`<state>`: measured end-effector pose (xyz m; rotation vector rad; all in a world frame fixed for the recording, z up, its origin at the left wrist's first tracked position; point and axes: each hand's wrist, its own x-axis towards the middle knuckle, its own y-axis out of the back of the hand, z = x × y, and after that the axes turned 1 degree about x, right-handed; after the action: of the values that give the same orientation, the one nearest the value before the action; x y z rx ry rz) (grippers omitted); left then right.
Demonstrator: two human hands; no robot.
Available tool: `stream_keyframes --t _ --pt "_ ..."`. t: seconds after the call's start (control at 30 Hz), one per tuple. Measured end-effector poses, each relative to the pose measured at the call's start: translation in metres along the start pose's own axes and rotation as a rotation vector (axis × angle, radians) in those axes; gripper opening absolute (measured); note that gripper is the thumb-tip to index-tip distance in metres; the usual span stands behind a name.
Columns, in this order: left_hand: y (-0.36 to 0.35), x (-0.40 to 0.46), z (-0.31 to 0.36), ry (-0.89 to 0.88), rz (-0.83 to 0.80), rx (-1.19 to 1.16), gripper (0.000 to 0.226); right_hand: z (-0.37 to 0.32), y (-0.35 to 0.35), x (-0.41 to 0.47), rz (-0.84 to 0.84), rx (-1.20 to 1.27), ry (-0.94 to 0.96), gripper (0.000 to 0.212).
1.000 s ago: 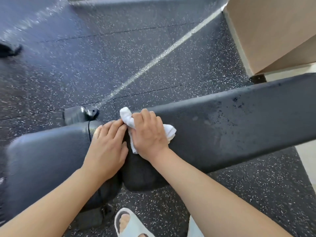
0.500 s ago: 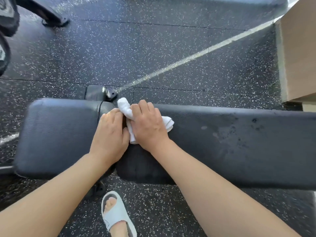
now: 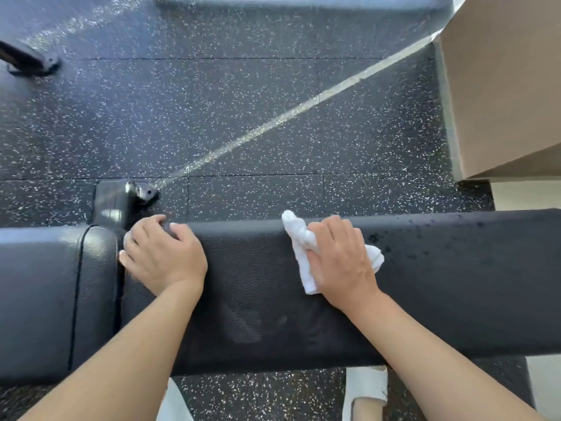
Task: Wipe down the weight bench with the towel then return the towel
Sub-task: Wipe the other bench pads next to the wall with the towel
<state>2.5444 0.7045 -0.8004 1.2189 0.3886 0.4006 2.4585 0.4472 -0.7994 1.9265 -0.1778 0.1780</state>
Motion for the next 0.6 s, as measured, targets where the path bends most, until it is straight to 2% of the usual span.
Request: stream_keyframes --t 0.07,0.27,0.33,0.47,0.6 --pt "-0.003 0.001 0.000 0.005 0.023 -0.002 0.042 0.005 0.002 0.004 -0.007 0.006 -0.045 0.020" --pt "-0.007 0.001 0.000 -0.037 0.088 0.052 0.034 0.001 0.000 0.032 -0.091 0.051 -0.215 0.015" --pt "-0.009 0.001 0.000 -0.042 0.090 0.074 0.033 -0.008 -0.006 0.050 -0.189 0.012 -0.237 0.022" --pt "-0.011 0.003 0.000 -0.064 0.099 0.111 0.035 -0.052 -0.038 0.099 -0.426 -0.017 -0.123 0.033" --pt "-0.013 0.004 -0.005 -0.071 0.082 0.129 0.033 -0.131 -0.079 0.146 -0.749 0.163 -0.029 0.031"
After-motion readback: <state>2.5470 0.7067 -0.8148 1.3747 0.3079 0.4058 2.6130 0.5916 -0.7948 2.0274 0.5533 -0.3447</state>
